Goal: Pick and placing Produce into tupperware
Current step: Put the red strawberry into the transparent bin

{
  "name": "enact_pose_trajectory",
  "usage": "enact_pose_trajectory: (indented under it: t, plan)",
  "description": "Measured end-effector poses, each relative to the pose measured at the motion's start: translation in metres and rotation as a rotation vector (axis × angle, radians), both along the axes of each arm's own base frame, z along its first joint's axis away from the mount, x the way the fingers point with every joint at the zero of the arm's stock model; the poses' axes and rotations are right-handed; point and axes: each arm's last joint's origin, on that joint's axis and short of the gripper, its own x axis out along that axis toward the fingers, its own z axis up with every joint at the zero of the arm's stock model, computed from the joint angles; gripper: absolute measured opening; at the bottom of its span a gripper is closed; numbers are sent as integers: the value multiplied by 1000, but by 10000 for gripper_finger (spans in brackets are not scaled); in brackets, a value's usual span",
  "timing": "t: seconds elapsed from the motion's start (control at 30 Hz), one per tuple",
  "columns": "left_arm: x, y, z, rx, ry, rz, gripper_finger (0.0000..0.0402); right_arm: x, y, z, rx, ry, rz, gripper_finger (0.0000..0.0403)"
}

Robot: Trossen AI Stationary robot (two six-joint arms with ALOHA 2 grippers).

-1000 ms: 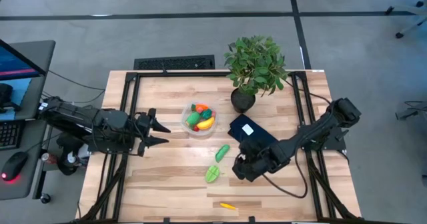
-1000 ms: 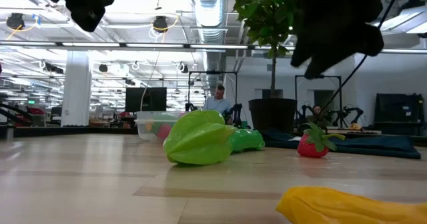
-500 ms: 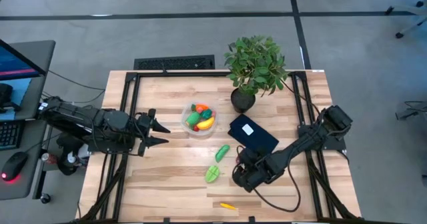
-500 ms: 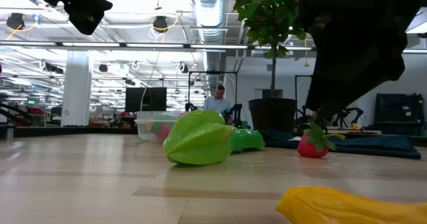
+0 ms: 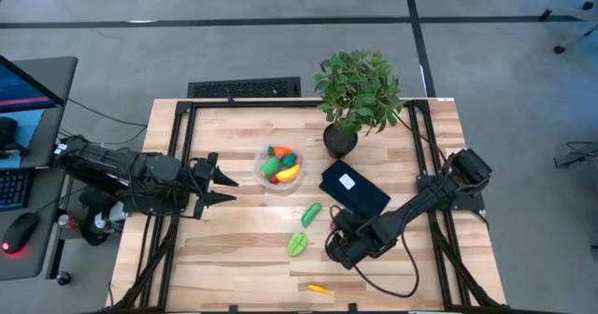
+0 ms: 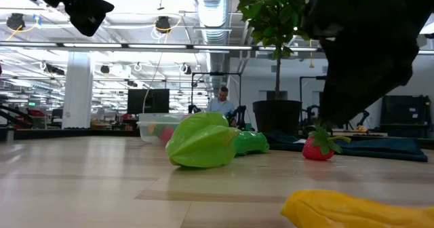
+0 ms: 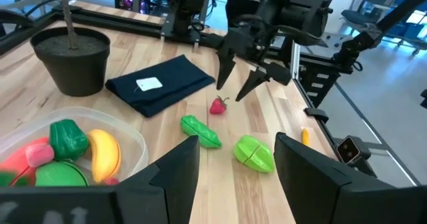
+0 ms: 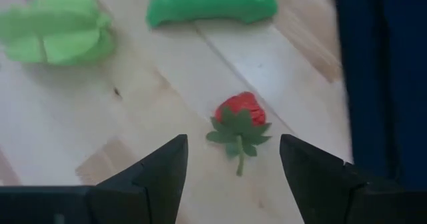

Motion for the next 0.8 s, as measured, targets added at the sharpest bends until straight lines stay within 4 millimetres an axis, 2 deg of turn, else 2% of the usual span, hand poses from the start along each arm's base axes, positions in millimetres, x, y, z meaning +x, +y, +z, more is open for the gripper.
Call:
enact_pose_trajectory:
  t: [0.17, 0.33, 0.8]
  plan:
    - [0, 0, -1, 4, 13, 0, 183, 7, 3, -4, -7, -22, 81, 232]
    - [0, 0, -2, 9, 18, -1, 183, 9, -2, -10, -21, 3, 55, 232]
    - [-1, 0, -3, 13, 32, -1, 183, 17, -18, -10, -24, 18, 17, 232]
